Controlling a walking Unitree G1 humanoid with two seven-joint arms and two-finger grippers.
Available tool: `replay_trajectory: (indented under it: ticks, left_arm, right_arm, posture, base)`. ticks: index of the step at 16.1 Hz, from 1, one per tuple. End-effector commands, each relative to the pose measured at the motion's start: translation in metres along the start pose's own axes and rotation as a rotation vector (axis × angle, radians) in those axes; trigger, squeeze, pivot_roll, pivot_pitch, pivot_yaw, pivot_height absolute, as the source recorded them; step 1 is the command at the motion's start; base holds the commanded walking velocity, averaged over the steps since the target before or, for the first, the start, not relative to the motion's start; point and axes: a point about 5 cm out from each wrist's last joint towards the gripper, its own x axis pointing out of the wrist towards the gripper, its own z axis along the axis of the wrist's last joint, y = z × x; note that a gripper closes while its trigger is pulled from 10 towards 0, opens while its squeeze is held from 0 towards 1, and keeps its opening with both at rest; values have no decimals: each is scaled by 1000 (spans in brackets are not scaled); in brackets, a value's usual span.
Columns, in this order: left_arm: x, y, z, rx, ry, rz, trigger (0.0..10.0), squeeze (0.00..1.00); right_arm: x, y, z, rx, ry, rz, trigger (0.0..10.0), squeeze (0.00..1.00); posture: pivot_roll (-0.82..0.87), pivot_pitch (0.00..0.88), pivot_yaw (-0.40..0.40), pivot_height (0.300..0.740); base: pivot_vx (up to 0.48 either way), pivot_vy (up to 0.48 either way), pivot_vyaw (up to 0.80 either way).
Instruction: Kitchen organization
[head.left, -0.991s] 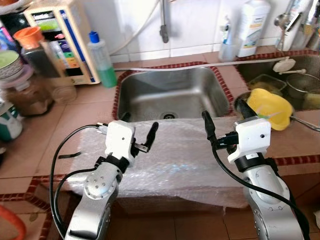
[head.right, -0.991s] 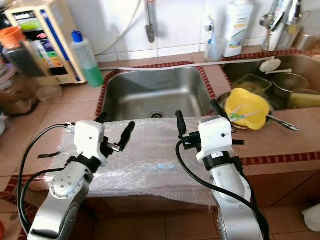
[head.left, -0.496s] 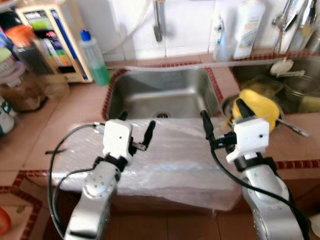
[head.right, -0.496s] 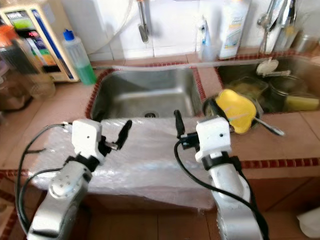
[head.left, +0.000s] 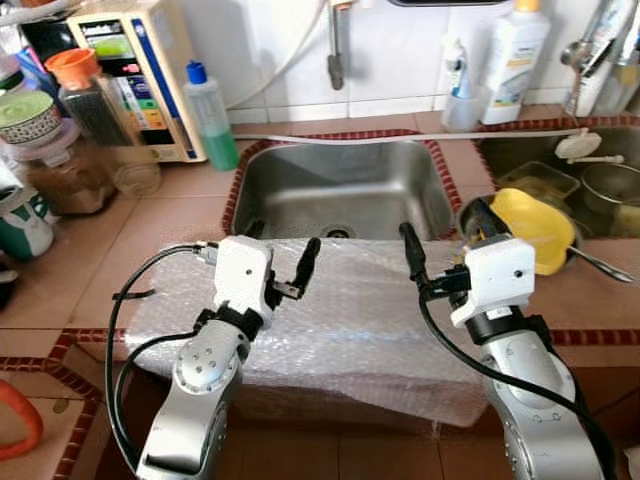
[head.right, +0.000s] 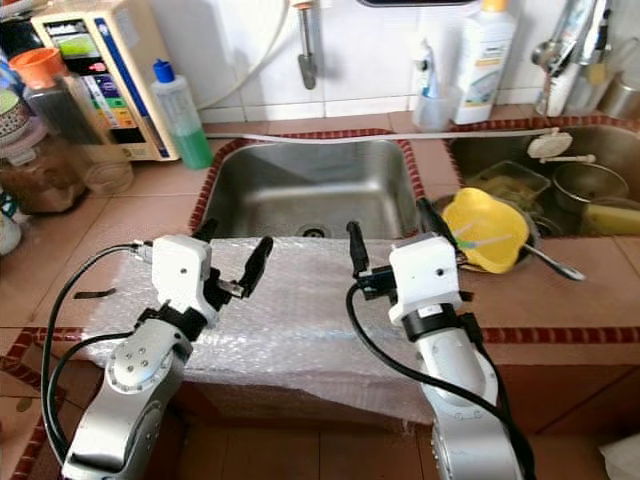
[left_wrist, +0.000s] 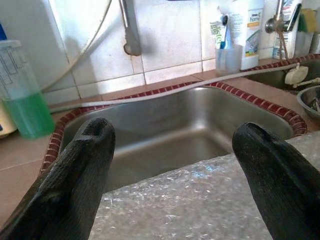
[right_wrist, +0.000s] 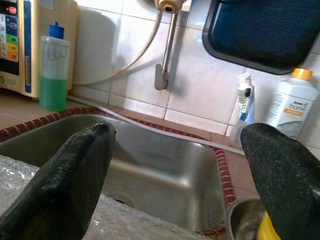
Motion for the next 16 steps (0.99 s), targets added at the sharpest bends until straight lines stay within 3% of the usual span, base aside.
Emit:
replay_trajectory:
  ticks: [1,12,16]
  left_arm:
    - [2,-1,0,-6,-3,-13,10000,0]
    - [2,4,-9,-11,23,-19,10000,0]
    - [4,4,-9,-26,16,-2,10000,0]
  right_arm:
    - [1,1,4,-3,-21,3,10000,1000]
    - [-3,1,-2,-13,2,9,10000,1000]
    - [-2,1,-2,-17,-3,17,10000,1000]
  posture:
    - [-259,109,119,740]
    - [-262,117,120,740]
    - [-262,120,120,740]
  base:
    - [0,0,0]
    - [0,0,-749]
    - [0,0,0]
